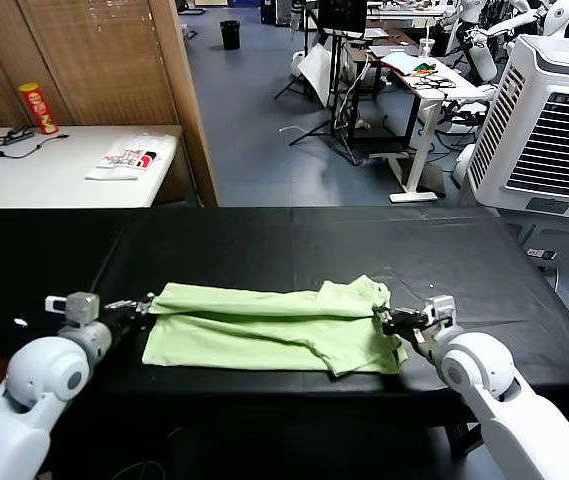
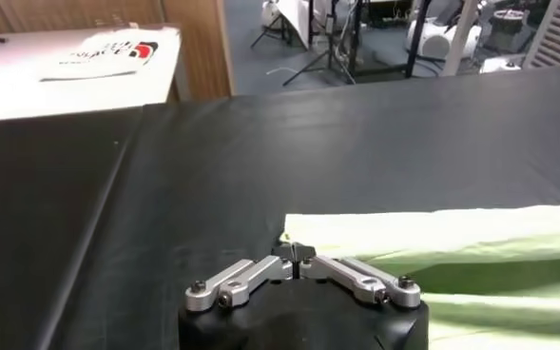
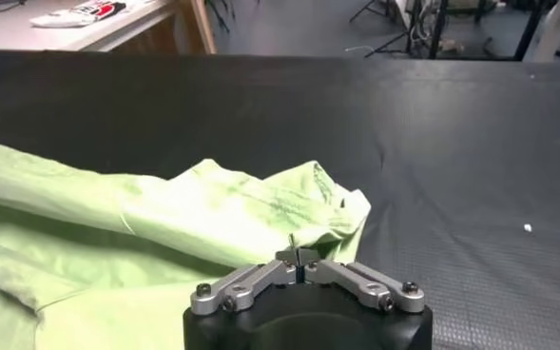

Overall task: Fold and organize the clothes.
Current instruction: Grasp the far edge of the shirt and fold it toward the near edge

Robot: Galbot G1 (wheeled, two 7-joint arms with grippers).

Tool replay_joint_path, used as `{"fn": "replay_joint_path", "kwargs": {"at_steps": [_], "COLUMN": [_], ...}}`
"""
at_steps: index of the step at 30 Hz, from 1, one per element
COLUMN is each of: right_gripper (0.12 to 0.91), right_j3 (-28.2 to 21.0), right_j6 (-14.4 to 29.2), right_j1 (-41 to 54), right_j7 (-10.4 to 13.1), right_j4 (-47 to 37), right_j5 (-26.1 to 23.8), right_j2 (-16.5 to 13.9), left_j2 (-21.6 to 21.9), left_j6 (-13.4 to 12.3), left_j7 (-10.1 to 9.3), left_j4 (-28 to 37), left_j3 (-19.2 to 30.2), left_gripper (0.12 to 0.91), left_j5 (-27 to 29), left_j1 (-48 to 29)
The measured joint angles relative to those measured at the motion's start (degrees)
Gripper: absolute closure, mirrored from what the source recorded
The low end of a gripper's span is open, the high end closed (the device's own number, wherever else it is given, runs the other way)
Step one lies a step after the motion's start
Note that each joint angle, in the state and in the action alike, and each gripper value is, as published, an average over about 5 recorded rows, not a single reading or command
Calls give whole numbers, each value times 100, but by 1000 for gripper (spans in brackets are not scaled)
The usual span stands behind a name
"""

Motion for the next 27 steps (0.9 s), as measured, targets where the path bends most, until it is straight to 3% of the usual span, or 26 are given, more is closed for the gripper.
{"fn": "replay_joint_path", "kwargs": {"at_steps": [27], "right_gripper": [899], "right_j3": [75], "right_j6": [0], "right_j1": [-248], "right_j7": [-22], "right_j4": [379], "right_j5": [-224], "right_j2": [-119], "left_j2": [-211], "left_j6": [10], "left_j7": [9], "left_j4": [12], "left_j3": [117], "left_gripper": [905], "left_j5": [450], "left_j1": [235]}}
